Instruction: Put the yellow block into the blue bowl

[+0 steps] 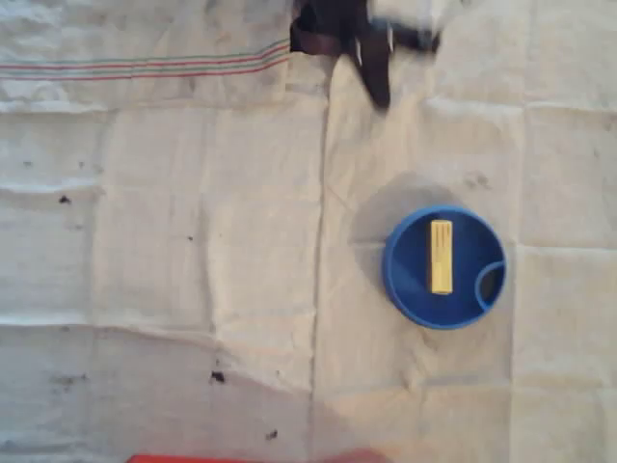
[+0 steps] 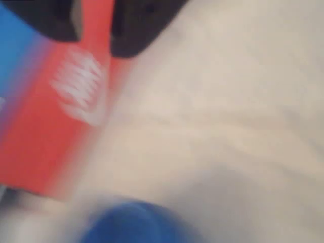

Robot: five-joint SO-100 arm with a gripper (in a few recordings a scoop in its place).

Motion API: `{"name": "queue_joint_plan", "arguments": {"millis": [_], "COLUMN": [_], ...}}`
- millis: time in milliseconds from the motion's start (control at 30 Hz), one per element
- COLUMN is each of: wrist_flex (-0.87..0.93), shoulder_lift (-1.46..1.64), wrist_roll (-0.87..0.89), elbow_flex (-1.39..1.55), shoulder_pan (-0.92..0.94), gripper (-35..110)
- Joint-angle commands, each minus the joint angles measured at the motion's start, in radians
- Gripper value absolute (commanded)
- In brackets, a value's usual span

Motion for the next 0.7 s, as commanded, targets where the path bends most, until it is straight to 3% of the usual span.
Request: {"name": "queue_joint_plan", "arguments": {"millis": [0,267,667], "wrist_flex": [-0.114,-0.170,-0.239], "shoulder_lift": [0.069,0.255,0.255], "wrist_roll": [-0.005,-0.002,-0.003], "elbow_flex": [0.169,0.419,0.583], "shoulder_pan": [0.006,-0.009,-0.028], "gripper": [0,0,0]}}
